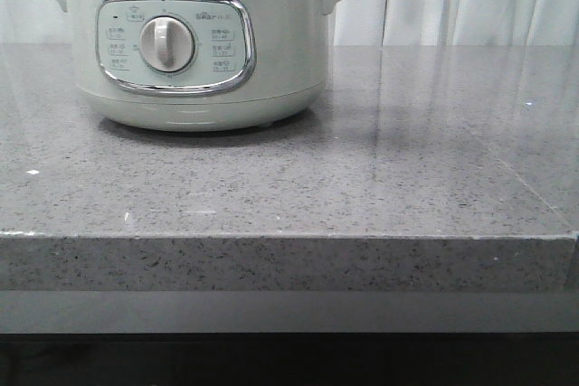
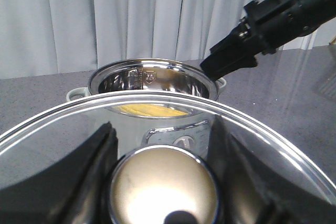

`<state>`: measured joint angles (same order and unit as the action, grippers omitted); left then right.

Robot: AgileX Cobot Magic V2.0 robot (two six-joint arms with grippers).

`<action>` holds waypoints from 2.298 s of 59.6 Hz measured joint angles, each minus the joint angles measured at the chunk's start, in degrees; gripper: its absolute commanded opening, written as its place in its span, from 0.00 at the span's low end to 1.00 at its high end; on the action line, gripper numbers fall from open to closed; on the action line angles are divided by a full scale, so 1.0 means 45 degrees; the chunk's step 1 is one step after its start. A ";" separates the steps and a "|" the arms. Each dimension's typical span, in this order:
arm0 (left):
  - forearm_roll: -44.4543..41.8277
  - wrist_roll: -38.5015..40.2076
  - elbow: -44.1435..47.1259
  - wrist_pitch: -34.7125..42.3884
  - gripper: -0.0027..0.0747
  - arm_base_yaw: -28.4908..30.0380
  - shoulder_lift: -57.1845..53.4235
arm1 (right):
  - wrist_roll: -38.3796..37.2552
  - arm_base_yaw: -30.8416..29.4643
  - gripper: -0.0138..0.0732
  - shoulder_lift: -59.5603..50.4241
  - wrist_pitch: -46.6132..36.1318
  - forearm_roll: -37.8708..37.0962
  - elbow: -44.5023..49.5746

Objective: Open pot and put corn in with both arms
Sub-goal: 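Lower the corn into the pot and open the right gripper, then raise the right gripper away from the pot, then lower the glass lid back onto the pot with the left gripper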

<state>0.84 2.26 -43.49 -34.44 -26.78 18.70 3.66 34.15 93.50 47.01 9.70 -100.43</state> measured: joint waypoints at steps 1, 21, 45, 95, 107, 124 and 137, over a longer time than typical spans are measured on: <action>0.0000 0.0000 0.0000 0.0000 0.28 0.0000 0.0000 | 0.0000 0.0000 0.83 -0.0188 -0.0070 0.0000 0.0173; 0.0000 0.0000 0.0000 0.0000 0.28 0.0000 0.0000 | 0.0000 0.0009 0.83 -0.5202 -0.2323 0.0000 0.5722; 0.0000 0.0000 0.0000 0.0000 0.28 0.0000 0.0000 | 0.0000 0.0009 0.83 -1.0818 -0.3141 0.0000 1.0429; 0.0000 0.0000 0.0000 0.0000 0.28 0.0000 0.0000 | 0.0000 0.0009 0.83 -1.2502 -0.3204 0.0000 1.1767; 0.0000 0.0000 0.0000 0.0000 0.28 0.0000 0.0000 | 0.0000 0.0009 0.83 -1.2502 -0.3204 0.0000 1.1767; 0.0000 0.0000 0.0000 0.1010 0.28 0.0000 0.0214 | 0.0000 0.0009 0.83 -1.2502 -0.3226 0.0000 1.1767; 0.0000 0.0000 -0.0386 0.2041 0.28 0.0000 0.2100 | 0.0000 0.0009 0.83 -1.2502 -0.3226 0.0000 1.1767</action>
<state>0.84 2.26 -45.23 -25.26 -26.78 28.14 3.66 34.19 37.24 32.49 9.70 -47.48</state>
